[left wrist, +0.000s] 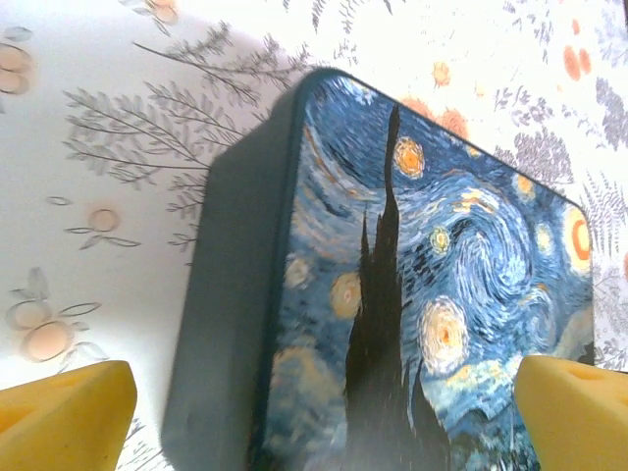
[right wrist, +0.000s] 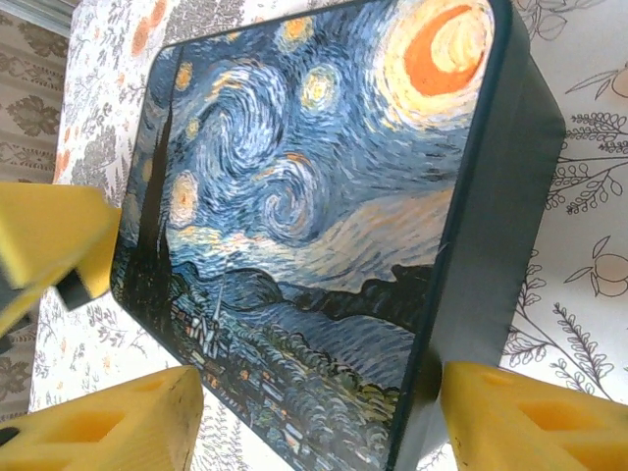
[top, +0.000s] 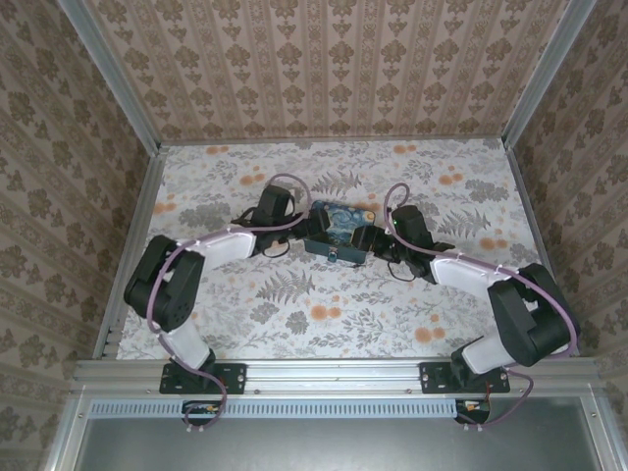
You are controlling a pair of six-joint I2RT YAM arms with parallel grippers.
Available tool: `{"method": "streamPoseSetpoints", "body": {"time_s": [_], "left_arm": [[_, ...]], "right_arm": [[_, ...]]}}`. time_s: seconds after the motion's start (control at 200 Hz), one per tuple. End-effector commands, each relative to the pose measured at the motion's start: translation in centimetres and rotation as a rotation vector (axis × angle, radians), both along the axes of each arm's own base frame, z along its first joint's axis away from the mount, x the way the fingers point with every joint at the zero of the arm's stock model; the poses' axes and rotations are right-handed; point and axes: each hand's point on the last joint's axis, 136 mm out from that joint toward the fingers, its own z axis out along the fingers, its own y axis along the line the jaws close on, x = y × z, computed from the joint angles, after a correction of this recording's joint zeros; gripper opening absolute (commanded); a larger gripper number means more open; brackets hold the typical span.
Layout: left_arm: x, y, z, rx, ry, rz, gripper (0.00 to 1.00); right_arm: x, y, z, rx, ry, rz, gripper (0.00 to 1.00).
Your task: Unlock the padlock with the key
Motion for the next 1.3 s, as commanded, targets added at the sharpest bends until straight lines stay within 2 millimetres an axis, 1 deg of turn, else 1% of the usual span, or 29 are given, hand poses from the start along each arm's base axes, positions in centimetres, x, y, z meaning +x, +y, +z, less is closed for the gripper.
{"method": "streamPoseSetpoints", "body": {"time_s": [0.0,0.115,0.29,0.38,0.44,0.5,0.6,0.715,0.78,0.81,0.82,0.84,0.95,1.13,1.225,1.27,1.28,1.295], "left_arm": [[-0.1,1.8,1.0,-0.001,-0.017,0.053,1.00],[-0.8,2.5,1.5,0.004,-0.021,0.061,1.00],[-1.9,2.6,2.6,-0.029,-0.038,0.061,1.00],[-2.3,2.3,3.2,-0.038,-0.052,0.050,1.00],[-2.6,2.2,3.5,-0.042,-0.056,0.042,1.00],[-2.8,2.1,3.9,-0.047,-0.062,0.036,1.00],[-3.1,2.0,4.5,-0.053,-0.075,0.029,1.00],[-3.3,2.2,5.2,-0.059,-0.092,0.024,1.00],[-3.5,2.3,5.4,-0.056,-0.101,0.021,1.00],[-3.6,2.4,5.5,-0.053,-0.104,0.018,1.00],[-3.6,2.5,5.6,-0.052,-0.106,0.016,1.00],[-3.7,2.5,5.6,-0.051,-0.109,0.016,1.00],[-4.2,2.9,5.8,-0.033,-0.122,0.002,1.00],[-5.2,3.8,6.0,0.011,-0.152,-0.018,1.00],[-5.6,4.4,6.0,0.054,-0.159,-0.020,1.00],[-5.7,4.5,6.1,0.065,-0.161,-0.020,1.00],[-5.8,4.5,6.0,0.067,-0.160,-0.020,1.00],[-5.8,4.6,5.9,0.069,-0.160,-0.019,1.00]], "right_arm": [[-0.1,0.4,-1.4,-0.011,0.040,0.029,0.62],[1.2,0.2,-1.6,-0.009,0.041,0.004,0.58],[3.6,-0.5,-1.7,-0.007,0.037,-0.038,0.55],[4.6,-0.7,-1.6,0.009,0.042,-0.048,0.56],[4.8,-0.5,-1.2,0.036,0.037,-0.037,0.60],[4.4,-0.5,-0.6,0.042,0.025,-0.030,0.64],[3.3,-1.2,0.5,0.029,-0.005,-0.026,0.70],[1.6,-1.9,1.9,0.015,-0.031,-0.017,0.70],[0.5,-2.1,2.1,0.010,-0.031,-0.004,0.70],[0.0,-2.2,1.5,0.004,-0.014,0.008,0.70],[-0.2,-2.2,2.3,0.010,-0.033,0.012,0.70],[-0.5,-2.1,2.5,0.010,-0.037,0.024,0.69],[-2.2,-1.8,1.8,-0.007,-0.031,0.083,0.68],[-4.3,0.0,-0.2,-0.073,-0.007,0.196,0.65],[-4.9,0.5,-1.5,-0.120,0.009,0.220,0.64],[-4.9,0.6,-1.6,-0.127,0.001,0.225,0.64],[-5.0,0.6,-2.3,-0.134,0.017,0.227,0.64],[-5.0,0.6,-2.6,-0.141,0.026,0.228,0.64]]}}
